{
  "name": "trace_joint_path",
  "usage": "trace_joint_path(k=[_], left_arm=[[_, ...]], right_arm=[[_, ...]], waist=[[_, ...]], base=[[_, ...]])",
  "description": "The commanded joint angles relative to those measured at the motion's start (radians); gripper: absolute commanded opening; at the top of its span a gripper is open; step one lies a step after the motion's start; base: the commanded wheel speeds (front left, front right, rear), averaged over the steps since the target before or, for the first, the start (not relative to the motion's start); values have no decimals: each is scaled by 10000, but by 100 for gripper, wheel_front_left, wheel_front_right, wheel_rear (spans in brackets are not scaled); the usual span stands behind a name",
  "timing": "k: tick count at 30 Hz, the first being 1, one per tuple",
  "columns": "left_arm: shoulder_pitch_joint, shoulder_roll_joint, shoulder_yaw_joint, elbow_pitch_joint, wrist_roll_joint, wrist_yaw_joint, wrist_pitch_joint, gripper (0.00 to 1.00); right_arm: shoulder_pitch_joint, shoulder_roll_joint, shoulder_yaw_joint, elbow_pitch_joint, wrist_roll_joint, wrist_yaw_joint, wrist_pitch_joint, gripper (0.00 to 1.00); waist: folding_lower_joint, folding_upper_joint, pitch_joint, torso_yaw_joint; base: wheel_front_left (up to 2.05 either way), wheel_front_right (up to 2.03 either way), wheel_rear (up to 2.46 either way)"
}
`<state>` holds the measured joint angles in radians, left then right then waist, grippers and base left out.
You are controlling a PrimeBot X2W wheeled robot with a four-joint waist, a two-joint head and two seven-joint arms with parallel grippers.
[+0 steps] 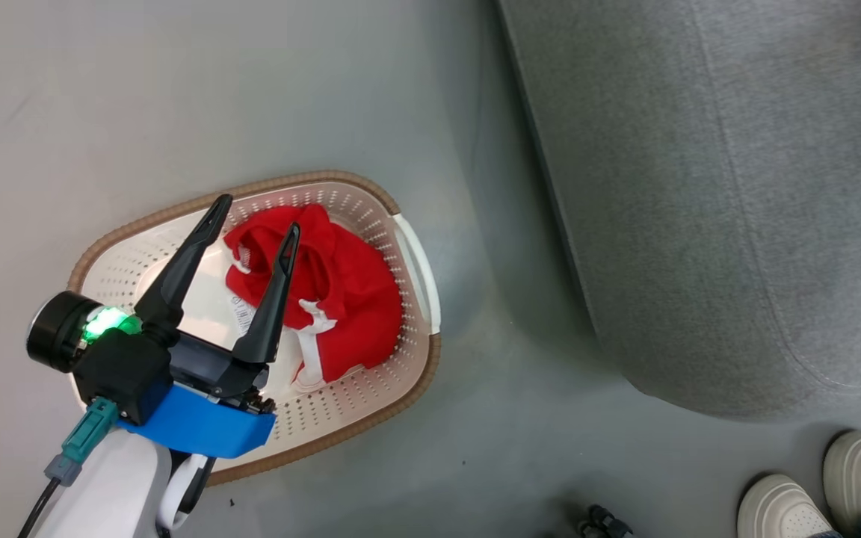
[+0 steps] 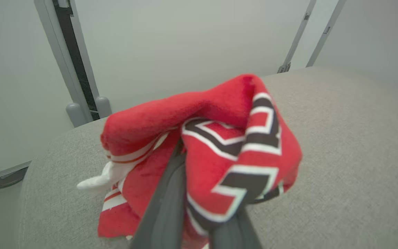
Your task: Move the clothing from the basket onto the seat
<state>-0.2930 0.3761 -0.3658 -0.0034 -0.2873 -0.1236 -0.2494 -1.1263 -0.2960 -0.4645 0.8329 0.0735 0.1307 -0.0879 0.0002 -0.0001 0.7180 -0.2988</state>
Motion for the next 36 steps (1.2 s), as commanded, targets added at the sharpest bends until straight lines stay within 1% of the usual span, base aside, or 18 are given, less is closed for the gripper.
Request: trace_joint_path(k=[1, 2, 7, 9, 15, 20, 23, 26, 34, 35, 36], left_arm=[[-217, -14, -3, 11, 27, 20, -63, 100], [-218, -44, -11, 52, 6, 29, -76, 100], [-243, -279, -26, 308, -126, 64, -113, 100], [-246, -420, -123, 529, -214, 43, -127, 100], [-187, -1033, -368, 1391, -589, -31, -162, 100], [306, -1466, -51, 1723, -804, -69, -166, 100], [650, -1690, 203, 1926, -882, -84, -168, 100], [972, -1828, 395, 2213, -959, -95, -169, 100], [1667, -2097, 936, 2738, -1057, -95, -170, 100], [1667, -2097, 936, 2738, -1057, -95, -170, 100], [1756, -2115, 984, 2803, -1056, -95, -170, 100]], right_arm=[[97, -59, -49, 153, -230, 1, -95, 93], [119, -46, -106, 335, -323, 1, -110, 100], [401, 106, 102, 842, -897, 1, -560, 100], [599, 156, 149, 955, -938, 1, -768, 100], [1739, 305, 611, 1097, -1010, 1, -1037, 100], [3069, 653, 1159, 806, -934, 1, -1111, 100], [3910, 968, 1515, 422, -700, 1, -1190, 100], [4761, 1198, 1889, -231, -529, 1, -1326, 100], [7104, 1947, 2496, -2706, -442, 1, -1143, 100], [7104, 1947, 2496, -2706, -442, 1, -1143, 100], [7434, 2042, 2526, -3048, -445, 1, -1065, 100]], waist=[[-2, 1, -1, 107], [-2, 1, -57, 130], [-2, 1, -558, 252], [-2, 1, -854, 329], [-2, 1, -2199, 698], [-2, 1, -3388, 862], [-2, 1, -4025, 931], [-2, 1, -4570, 982], [-2, 1, -5727, 1231], [-2, 1, -5727, 1231], [-2, 1, -5876, 1282]], base=[[0, 0, 0], [0, 0, 0], [0, 0, 0], [0, 0, 0], [0, 0, 0], [0, 0, 0], [0, 0, 0], [0, 0, 0], [0, 0, 0], [0, 0, 0], [0, 0, 0]])
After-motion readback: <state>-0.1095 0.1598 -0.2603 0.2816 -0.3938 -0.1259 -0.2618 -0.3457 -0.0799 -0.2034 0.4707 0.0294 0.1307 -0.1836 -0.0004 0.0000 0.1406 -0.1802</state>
